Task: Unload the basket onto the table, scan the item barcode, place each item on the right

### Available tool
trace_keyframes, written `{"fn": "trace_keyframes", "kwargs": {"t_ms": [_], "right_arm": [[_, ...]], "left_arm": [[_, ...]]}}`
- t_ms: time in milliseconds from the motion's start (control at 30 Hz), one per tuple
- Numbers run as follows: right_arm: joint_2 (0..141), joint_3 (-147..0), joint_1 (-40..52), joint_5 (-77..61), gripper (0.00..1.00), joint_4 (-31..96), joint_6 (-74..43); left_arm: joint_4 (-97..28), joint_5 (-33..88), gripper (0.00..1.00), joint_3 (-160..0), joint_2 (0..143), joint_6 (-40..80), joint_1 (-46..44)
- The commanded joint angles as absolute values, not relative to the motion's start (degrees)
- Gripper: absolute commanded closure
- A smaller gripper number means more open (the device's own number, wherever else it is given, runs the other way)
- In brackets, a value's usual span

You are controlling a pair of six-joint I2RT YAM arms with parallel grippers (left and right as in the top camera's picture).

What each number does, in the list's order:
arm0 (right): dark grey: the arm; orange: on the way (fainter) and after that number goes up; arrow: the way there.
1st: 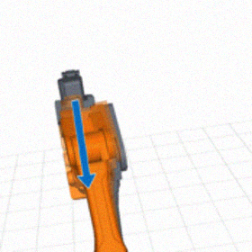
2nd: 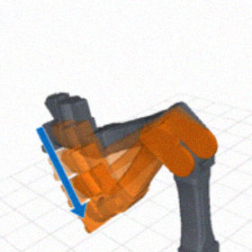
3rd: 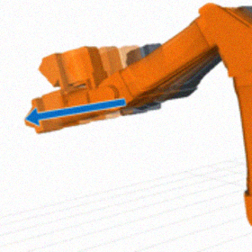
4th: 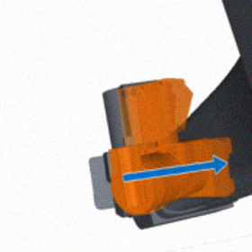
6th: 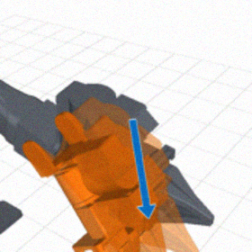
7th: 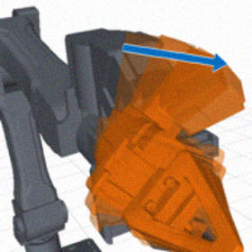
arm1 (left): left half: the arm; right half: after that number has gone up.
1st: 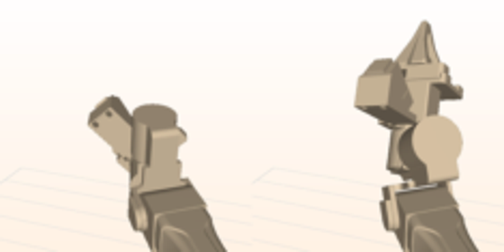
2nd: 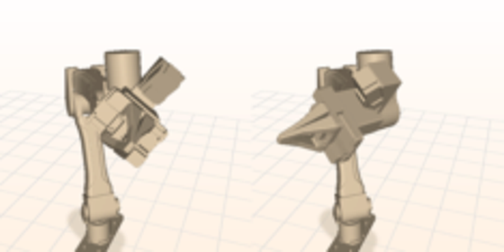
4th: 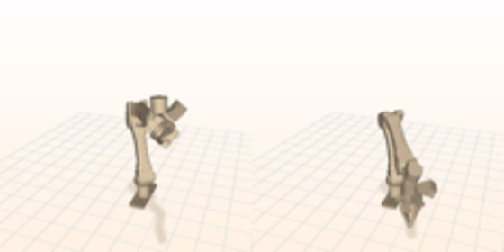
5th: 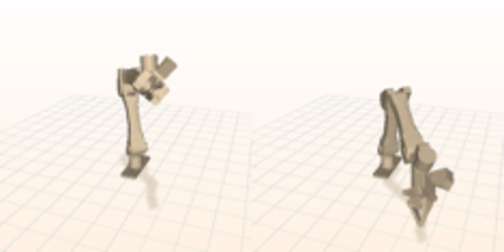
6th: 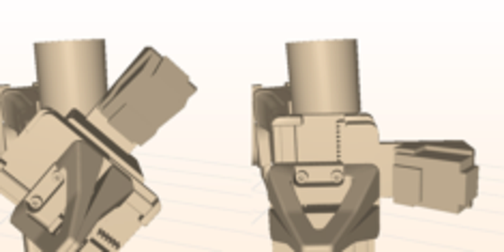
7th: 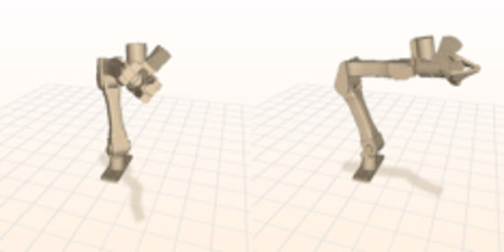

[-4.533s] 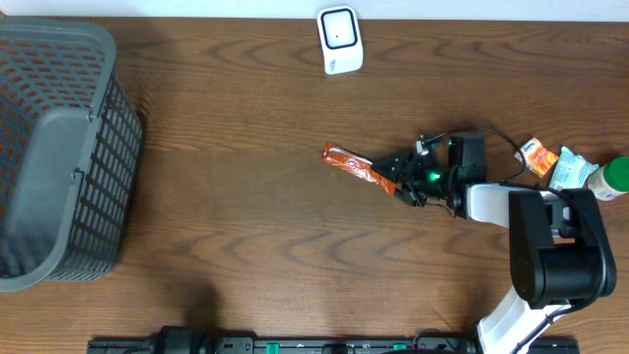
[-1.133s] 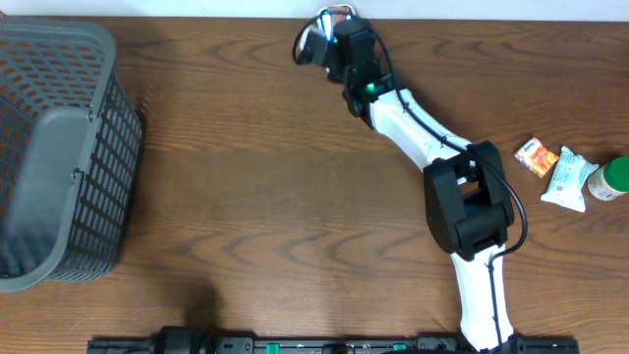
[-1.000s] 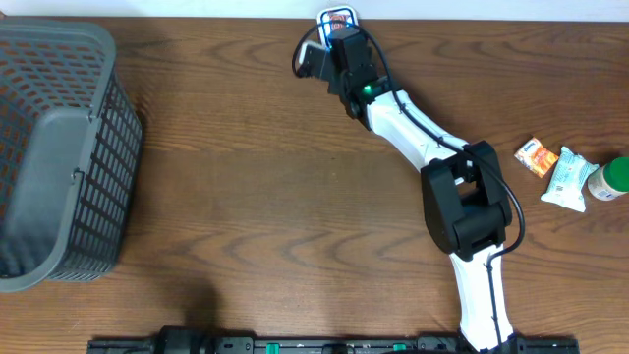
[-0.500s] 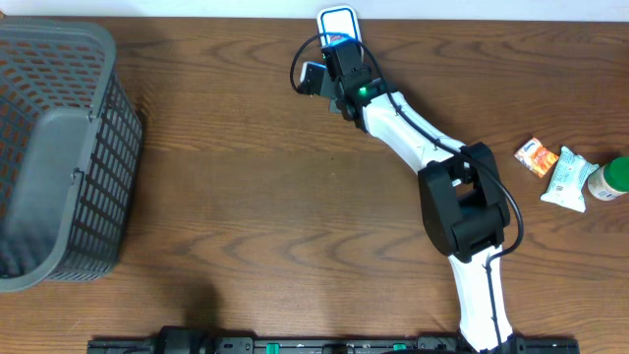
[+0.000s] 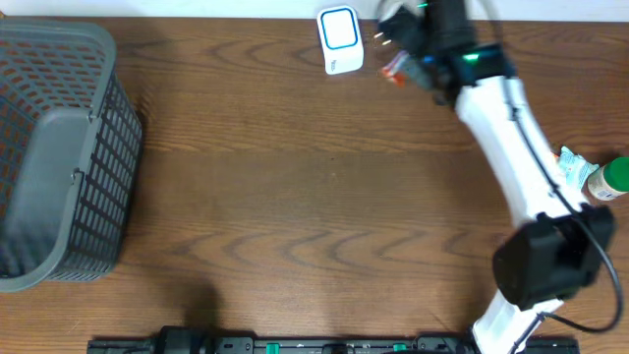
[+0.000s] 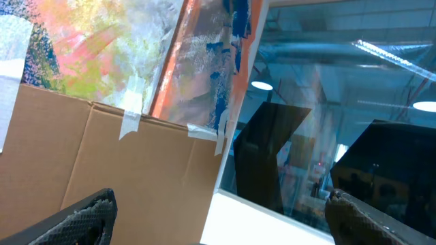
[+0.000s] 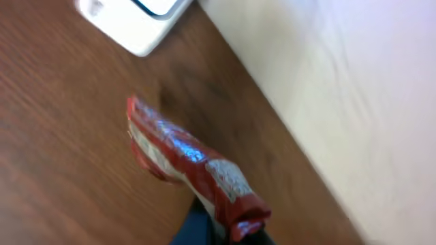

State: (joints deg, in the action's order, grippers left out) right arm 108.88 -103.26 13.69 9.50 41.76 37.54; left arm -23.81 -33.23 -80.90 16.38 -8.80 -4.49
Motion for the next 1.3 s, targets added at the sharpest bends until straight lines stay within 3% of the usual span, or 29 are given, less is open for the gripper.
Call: {"fn": "trace_keyframes", "kwargs": {"t_ms": [0, 167, 367, 733, 967, 1167, 1267], "right_arm": [[107.22, -103.61, 7.42, -0.10, 0.99, 47.97, 23.73], [108.01, -102.35, 0.32, -2.26, 0.99, 56.03, 23.51], [108.66, -98.19, -8.56, -2.52, 0.99, 53.12, 21.65], [109.93, -81.23, -21.32, -2.50, 0.99, 26.76, 21.21], [111.77, -80.01, -27.55, -1.85, 0.98, 19.29, 18.59], [111.98, -80.20, -29.17, -2.04, 0.56, 15.38, 16.71], [111.98, -80.31, -29.08, -2.07, 0.47, 13.85, 16.08]], "left_arm": [[-23.57, -33.71, 0.02, -80.86, 16.12, -8.49, -4.25], [-23.57, -33.71, 0.02, -80.86, 16.10, -8.49, -4.25], [-23.57, -33.71, 0.02, -80.86, 16.10, -8.49, -4.25], [-23.57, -33.71, 0.02, -80.86, 16.10, -8.49, -4.25], [-23.57, -33.71, 0.02, -80.86, 16.12, -8.49, -4.25], [-23.57, -33.71, 0.02, -80.86, 16.12, -8.49, -4.25], [-23.57, -33.71, 0.02, -80.84, 16.10, -8.49, -4.25]]}}
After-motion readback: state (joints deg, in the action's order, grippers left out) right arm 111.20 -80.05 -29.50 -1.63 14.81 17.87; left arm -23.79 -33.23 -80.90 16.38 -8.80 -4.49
